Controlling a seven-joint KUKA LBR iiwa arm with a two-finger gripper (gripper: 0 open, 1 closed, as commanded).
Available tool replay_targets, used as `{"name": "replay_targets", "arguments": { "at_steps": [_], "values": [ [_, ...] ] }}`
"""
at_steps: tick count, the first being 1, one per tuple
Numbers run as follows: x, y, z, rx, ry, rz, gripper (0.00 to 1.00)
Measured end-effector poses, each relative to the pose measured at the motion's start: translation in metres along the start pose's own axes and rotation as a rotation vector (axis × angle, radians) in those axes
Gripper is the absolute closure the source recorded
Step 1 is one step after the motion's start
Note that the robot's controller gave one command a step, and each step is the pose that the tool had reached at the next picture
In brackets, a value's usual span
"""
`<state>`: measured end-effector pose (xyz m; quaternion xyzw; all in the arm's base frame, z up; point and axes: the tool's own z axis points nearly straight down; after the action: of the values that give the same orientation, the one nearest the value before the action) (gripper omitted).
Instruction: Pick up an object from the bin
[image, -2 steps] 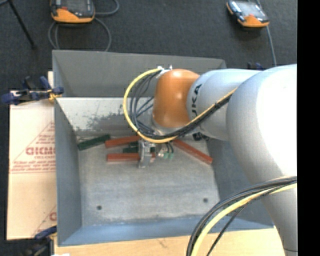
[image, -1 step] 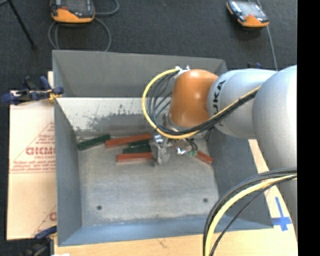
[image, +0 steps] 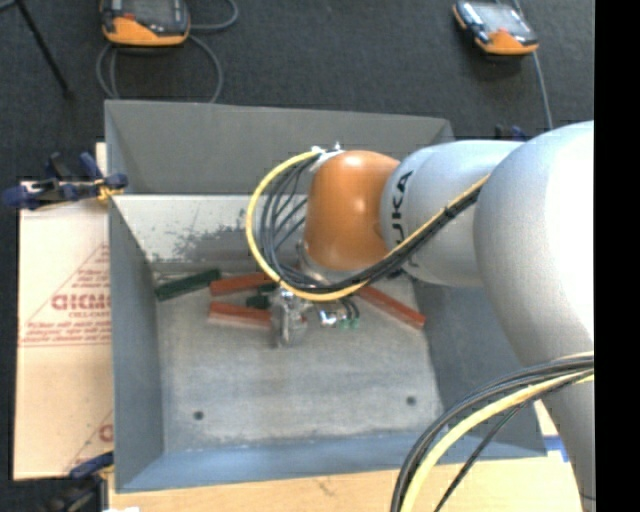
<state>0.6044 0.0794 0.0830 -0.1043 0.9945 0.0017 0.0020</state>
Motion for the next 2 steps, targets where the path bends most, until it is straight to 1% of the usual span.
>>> {"name": "replay_targets", "arguments": {
  "at_steps": [1,2],
  "values": [
    [0.000,-0.003,0.001,0.002,0.000,0.003,0.00],
    [-0.051,0.045,0.012,0.002,-0.004,-0.038,0.00]
  ]
}}
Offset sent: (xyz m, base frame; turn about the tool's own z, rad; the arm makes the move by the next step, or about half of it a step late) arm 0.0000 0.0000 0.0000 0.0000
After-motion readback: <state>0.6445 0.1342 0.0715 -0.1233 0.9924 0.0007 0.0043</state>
